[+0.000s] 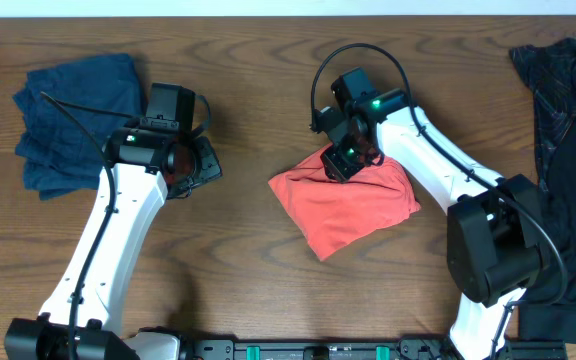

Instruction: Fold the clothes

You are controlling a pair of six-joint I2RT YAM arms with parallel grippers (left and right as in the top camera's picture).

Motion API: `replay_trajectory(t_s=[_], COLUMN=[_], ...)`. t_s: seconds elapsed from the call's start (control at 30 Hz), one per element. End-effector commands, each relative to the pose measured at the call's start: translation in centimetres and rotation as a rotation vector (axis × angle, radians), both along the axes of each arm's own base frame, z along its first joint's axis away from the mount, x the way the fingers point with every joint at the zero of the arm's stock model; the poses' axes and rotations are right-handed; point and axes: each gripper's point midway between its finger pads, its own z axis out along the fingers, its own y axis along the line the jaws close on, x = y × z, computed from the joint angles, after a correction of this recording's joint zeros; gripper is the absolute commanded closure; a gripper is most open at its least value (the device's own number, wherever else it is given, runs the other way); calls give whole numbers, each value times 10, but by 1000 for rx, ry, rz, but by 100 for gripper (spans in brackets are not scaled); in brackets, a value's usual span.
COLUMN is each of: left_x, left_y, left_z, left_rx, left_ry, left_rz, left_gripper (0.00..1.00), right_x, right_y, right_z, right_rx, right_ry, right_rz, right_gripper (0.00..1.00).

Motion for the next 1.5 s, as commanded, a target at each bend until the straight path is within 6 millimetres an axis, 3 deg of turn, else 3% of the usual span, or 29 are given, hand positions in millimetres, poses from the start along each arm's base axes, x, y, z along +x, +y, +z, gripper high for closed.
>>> replay_trajectory(t_s=[0.0,0.07,0.17,0.3,0.43,0.5,0.6,0.67,0.83,0.9,1.03,1.17,1.3,1.47], left_x=[-1,-1,-1,-1,-1,-1,-1,-1,-1,-1,0,13,36,61], left_y=[0,0,0,0,0,0,0,0,0,0,0,-5,-32,-74], left_z=[-2,-2,-2,-2,-2,-2,-2,-2,-2,-2,-1,4,17,21], left_rx=[8,8,7,8,8,8,8,8,8,8,7,-11,-68,-68], left_ry=[5,5,4,4,3,4,4,4,4,4,1,-60,-182,-303], left_rz=[-17,-17,-17,-18,-18,-18,-18,-18,-18,-18,-17,-27,-160,-346], left_gripper=[50,50,50,50,50,50,50,50,50,50,50,50,50,50], right_x=[2,4,4,21,61,85,98,96,77,69,60,60,51,13], right_y=[-1,-1,-3,-22,-42,-62,-82,-87,-80,-80,-87,-105,-109,-95], right_z=[-5,-5,-5,0,35,56,64,58,36,30,33,58,78,62], right_rx=[-48,-49,-51,-129,-162,-192,-195,-174,-129,-145,-174,-143,-67,-24], right_ry=[-31,-37,-33,-84,-217,-301,-335,-297,-191,-165,-140,-157,-133,52], right_rz=[-12,-12,-18,-156,-310,-413,-513,-529,-503,-494,-514,-628,-581,-499], right_gripper=[59,67,98,99,99,99,99,96,70,66,68,67,68,78])
